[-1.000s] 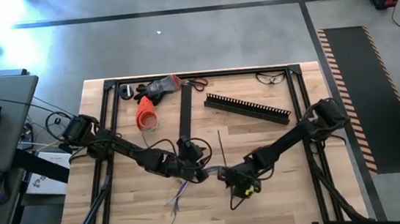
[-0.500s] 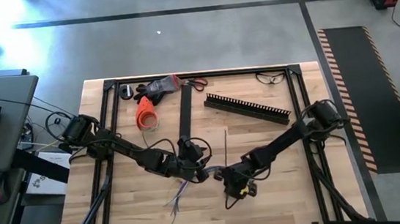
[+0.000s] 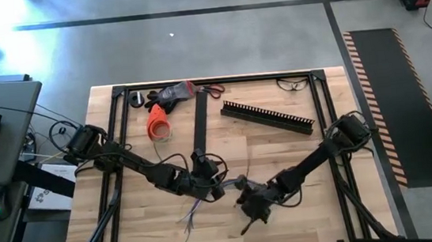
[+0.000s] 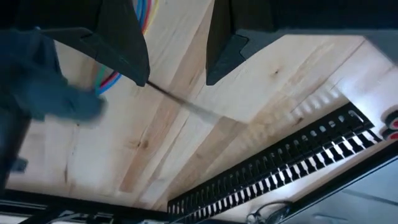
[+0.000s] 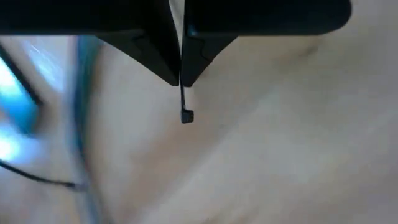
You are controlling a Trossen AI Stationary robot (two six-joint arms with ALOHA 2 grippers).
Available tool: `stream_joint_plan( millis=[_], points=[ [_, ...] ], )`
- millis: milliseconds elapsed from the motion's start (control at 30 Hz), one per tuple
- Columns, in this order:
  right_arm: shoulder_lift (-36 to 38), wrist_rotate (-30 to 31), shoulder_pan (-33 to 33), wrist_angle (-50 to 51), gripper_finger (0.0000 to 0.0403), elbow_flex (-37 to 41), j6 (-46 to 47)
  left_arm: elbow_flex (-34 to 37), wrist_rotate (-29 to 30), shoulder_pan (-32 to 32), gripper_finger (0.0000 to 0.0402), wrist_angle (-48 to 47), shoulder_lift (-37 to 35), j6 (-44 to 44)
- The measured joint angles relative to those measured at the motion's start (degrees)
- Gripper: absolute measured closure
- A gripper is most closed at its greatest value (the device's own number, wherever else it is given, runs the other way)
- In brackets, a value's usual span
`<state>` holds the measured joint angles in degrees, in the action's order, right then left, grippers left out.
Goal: Ziptie cables
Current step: Wrap the black zip tie on the cables
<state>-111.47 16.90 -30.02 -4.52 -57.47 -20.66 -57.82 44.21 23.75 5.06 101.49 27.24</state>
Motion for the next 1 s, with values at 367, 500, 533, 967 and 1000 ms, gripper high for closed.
stream_joint_plan(
  millis=[367, 500, 533, 967, 1000],
  points=[
    [11.9, 23.5, -7.3, -26.1, 0.0403, 19.2, 33.2, 0.0, 5.0, 2.9, 0.0266, 5.1, 0.5, -1.7],
    [12.8, 29.0, -10.2, -41.3, 0.0403, 26.6, 38.2, -0.1, 2.4, 3.9, 0.0269, 15.5, 3.2, -9.7],
    [12.8, 30.3, -10.9, -43.4, 0.0403, 27.7, 38.7, -0.1, 0.1, 3.9, 0.0269, 19.2, 4.6, -12.0],
    [13.3, 36.8, -13.7, -47.2, 0.0403, 29.2, 40.3, 0.0, -17.0, 0.6, 0.0246, 43.1, 18.1, -14.9],
    [13.3, 36.5, -13.5, -47.2, 0.0403, 29.0, 40.1, 0.0, -17.8, 0.4, 0.0243, 43.3, 18.0, -14.6]
  ],
)
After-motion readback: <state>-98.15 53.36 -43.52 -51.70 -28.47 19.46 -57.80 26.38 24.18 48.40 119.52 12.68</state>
